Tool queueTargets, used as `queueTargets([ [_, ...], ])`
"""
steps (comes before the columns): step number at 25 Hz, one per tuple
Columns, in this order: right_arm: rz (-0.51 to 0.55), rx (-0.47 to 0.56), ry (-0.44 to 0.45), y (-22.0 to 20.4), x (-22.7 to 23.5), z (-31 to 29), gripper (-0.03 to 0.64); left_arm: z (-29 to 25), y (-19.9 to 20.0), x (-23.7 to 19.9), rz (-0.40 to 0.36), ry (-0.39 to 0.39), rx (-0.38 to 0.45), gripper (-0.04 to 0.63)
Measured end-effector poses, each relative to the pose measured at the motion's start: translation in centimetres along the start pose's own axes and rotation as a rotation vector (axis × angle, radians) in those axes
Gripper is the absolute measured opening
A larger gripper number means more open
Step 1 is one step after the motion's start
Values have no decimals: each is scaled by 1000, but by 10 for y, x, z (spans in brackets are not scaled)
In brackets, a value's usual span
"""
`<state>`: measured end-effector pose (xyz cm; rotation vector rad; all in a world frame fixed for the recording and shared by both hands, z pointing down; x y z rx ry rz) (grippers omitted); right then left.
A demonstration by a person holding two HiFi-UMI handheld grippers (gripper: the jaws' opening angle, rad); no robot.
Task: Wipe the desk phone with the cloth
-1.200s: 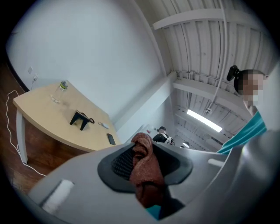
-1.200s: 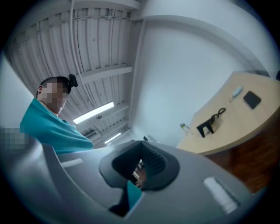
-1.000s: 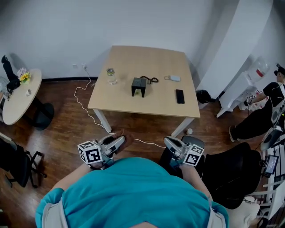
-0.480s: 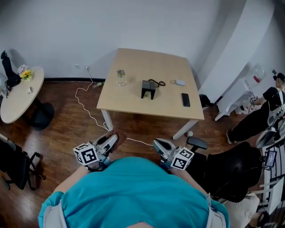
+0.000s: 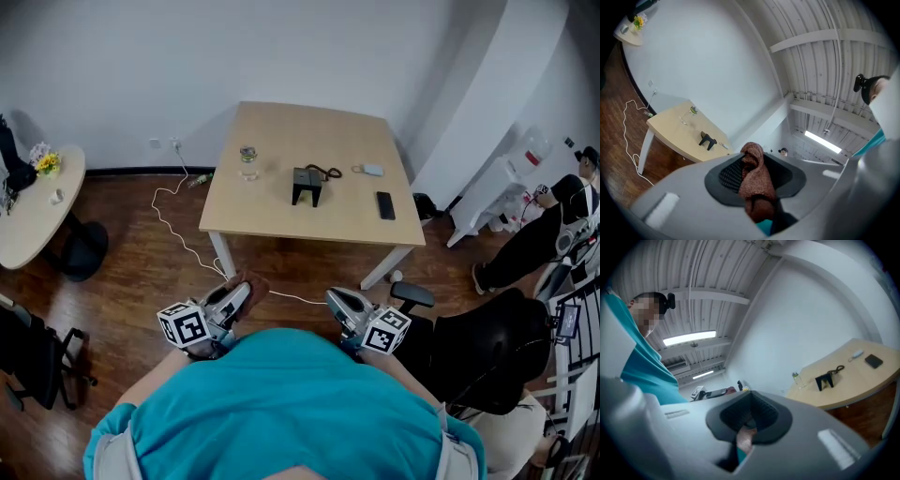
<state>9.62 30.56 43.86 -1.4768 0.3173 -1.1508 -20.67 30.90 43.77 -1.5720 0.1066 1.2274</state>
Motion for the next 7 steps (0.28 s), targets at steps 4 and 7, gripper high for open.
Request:
queueTargets([
  [4, -19, -5, 0, -7, 0, 5, 0, -6, -3, -2, 12, -7, -11, 127],
  [7, -39, 1, 0, -7, 1, 8, 0, -10, -3, -3, 16, -14, -15, 127],
])
Point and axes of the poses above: the fingertips, and each gripper's own axes: z backward along the fingers, x to its right, y out of its top, the point moved 7 cm from there along z, backward along the fingers, and after that the axes turned 9 degrees about x, right-handed, at the moved point
